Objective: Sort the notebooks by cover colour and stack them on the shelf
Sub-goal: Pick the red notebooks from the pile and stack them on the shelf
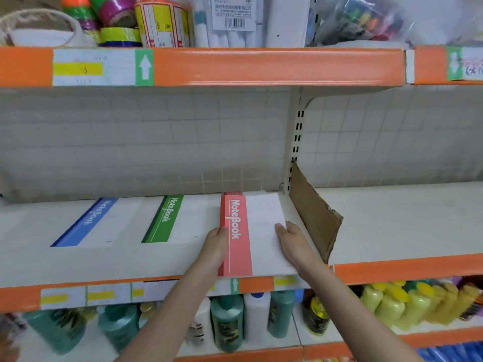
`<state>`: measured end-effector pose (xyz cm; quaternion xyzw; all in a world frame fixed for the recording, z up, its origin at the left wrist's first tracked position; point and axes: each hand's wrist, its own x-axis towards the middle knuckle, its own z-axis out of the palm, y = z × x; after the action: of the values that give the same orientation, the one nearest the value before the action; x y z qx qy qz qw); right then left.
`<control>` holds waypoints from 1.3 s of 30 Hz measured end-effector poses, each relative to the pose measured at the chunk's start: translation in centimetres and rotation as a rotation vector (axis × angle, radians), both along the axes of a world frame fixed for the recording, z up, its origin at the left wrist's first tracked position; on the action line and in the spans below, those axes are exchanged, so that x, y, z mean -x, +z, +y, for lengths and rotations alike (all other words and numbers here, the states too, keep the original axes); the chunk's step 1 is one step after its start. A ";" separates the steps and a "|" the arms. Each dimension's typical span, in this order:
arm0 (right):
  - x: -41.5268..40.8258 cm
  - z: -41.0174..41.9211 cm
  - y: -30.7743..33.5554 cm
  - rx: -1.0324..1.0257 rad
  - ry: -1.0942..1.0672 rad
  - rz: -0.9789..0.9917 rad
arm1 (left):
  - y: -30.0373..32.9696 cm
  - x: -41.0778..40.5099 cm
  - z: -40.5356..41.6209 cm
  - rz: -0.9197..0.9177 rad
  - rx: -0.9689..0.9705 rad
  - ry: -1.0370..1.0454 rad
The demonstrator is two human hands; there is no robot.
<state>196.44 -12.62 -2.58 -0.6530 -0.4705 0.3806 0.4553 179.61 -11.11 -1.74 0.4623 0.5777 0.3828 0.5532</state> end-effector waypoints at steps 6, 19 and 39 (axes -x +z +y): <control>-1.3 5.8 0.7 0.005 -0.005 -0.266 | 0.9 -0.8 5.7 0.125 -0.035 -0.012; -2.1 12.5 -1.2 0.016 -0.061 -0.616 | -1.6 -1.4 11.8 0.584 -0.232 0.003; -1.9 12.7 -1.4 0.002 0.007 -0.663 | -2.5 -2.1 14.0 0.765 -0.234 0.005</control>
<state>198.30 0.10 -3.97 -0.7401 -0.5949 0.1493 0.2756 181.71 2.91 -4.24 0.6299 0.6957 0.2475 0.2408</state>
